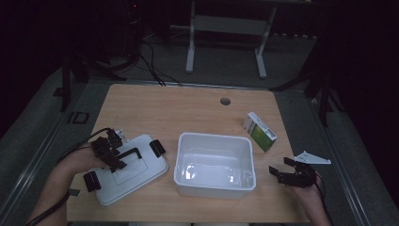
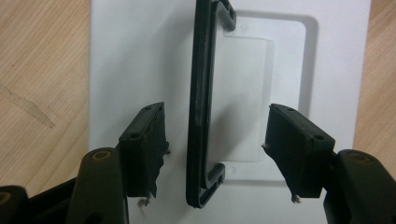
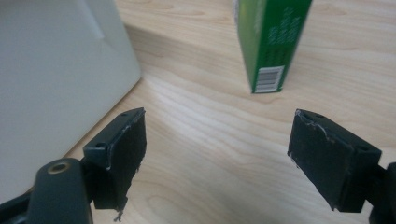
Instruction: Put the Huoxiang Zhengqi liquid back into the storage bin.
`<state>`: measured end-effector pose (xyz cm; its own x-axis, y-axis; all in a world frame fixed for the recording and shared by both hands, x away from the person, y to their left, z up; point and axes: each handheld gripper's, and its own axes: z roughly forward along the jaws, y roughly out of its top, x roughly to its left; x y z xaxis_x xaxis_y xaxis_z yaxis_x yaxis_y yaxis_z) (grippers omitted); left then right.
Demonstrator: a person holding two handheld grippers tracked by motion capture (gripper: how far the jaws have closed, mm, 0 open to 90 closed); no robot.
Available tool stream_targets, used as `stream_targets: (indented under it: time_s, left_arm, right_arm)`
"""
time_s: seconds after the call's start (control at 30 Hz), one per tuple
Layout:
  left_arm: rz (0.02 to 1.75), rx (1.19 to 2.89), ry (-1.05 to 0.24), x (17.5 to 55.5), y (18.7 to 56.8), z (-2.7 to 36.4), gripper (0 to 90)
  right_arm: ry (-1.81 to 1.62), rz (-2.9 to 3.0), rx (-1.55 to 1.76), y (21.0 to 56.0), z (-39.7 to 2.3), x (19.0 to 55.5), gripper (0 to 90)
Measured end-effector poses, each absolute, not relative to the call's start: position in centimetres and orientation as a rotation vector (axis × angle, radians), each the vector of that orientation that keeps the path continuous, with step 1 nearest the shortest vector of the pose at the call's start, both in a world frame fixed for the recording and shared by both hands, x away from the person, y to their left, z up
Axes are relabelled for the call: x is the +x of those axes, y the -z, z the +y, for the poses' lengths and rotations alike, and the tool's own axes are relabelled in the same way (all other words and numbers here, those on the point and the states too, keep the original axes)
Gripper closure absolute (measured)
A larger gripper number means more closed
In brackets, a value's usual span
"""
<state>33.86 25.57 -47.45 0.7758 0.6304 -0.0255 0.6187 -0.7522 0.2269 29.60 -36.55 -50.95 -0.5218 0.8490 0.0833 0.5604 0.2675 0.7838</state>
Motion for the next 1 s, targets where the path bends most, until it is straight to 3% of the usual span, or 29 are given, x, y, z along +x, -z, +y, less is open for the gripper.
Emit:
stream_targets:
  time_s: [0.6,1.0]
  left_arm:
    - [0.970,2.756,-0.066,33.8,47.3,25.2,38.4]
    - [0.966,2.771,-0.058,33.8,47.4,25.1,38.4]
  right_arm:
    - [-1.068,2.208,1.252,46.8,-36.9,33.9,19.7]
    - [-1.033,2.249,1.239,45.4,-36.3,36.8,29.6]
